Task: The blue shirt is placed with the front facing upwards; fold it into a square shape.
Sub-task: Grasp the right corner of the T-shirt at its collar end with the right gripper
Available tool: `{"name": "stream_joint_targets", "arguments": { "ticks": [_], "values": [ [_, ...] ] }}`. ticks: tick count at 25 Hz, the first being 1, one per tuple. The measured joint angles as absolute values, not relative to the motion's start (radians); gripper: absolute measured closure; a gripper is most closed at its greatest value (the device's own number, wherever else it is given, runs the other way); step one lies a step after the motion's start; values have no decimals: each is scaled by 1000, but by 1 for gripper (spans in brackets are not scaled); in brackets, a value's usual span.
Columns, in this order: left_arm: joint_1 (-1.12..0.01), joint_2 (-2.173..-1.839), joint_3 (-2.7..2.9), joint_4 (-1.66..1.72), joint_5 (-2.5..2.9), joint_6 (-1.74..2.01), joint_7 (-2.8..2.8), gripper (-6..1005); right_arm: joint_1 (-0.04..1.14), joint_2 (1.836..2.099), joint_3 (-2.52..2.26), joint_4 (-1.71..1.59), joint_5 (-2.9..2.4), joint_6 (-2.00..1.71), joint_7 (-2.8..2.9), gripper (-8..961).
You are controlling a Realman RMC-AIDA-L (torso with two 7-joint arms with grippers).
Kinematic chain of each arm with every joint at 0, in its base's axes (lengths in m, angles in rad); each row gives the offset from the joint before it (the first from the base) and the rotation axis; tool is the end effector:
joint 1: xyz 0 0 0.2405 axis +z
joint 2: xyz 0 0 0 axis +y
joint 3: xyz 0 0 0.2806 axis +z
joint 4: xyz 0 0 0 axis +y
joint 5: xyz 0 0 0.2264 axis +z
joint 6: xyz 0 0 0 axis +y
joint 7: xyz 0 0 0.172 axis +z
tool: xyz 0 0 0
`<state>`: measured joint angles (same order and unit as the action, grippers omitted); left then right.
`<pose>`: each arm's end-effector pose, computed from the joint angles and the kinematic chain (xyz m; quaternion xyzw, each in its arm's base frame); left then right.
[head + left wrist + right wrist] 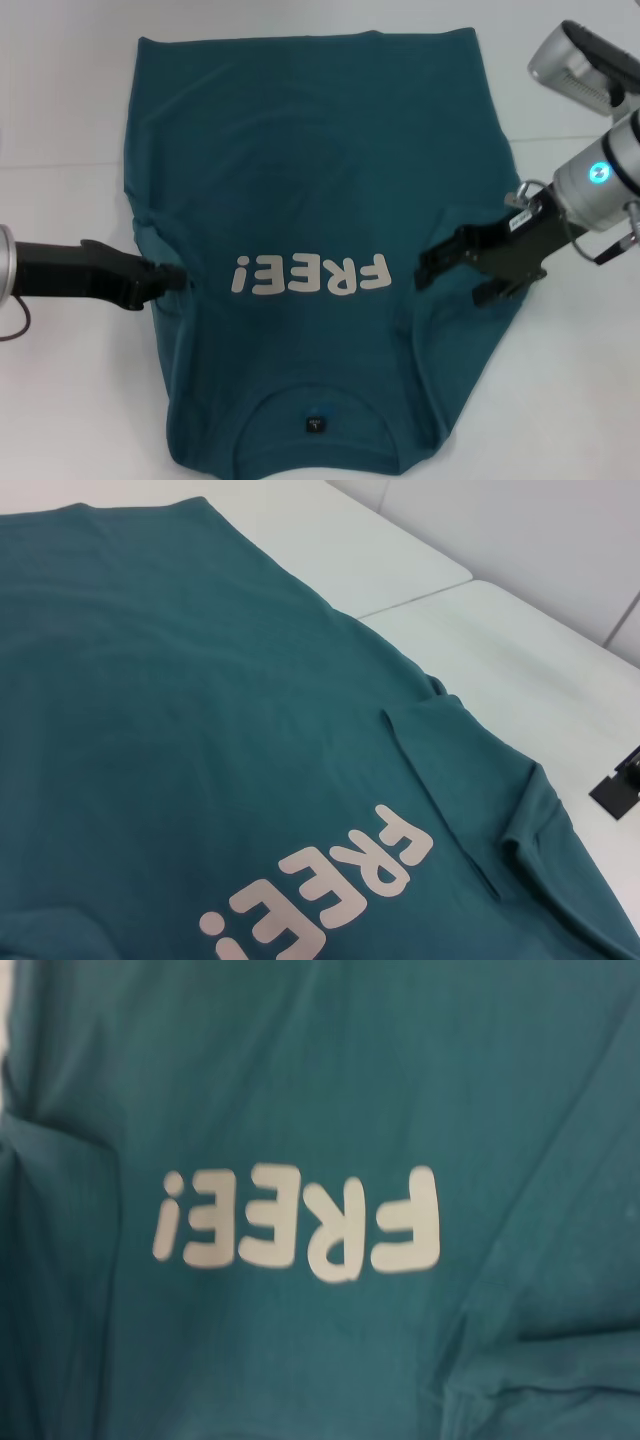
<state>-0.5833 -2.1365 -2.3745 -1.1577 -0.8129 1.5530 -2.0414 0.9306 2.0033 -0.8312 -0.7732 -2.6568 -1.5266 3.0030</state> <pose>-0.2408 0.4019 0.0084 -0.9228 -0.3326 -0.0889 0.1727 0.2194 0.4524 -0.0121 -0.7106 0.6865 -0.0479 0.1465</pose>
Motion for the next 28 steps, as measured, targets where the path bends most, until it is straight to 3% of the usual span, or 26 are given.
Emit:
{"name": "stream_joint_targets", "arguments": {
  "ticks": [4, 10, 14, 23, 28],
  "values": [
    [-587, -2137, -2370, -1143, -813, 1546, -2020, 996, 979, 1998, -825, -698, -2712, -1511, 3008, 38],
    [-582, -2131, -2368, -1119, -814, 1539, -1993, 996, 1050, 2020, -785, -649, -2847, -1467, 3010, 39],
    [-576, -2129, -2373, -1112, -820, 1538, -1976, 996, 1094, 2015, -771, -577, -2898, -1425, 3010, 39],
    [-580, -2133, -2368, -1111, -822, 1538, -1956, 996, 1120, 2000, -739, -516, -2930, -1359, 3012, 38],
    [-581, -2136, -2369, -1110, -822, 1539, -1951, 996, 1127, 2012, -702, -486, -2929, -1316, 3012, 38]
  ]
}}
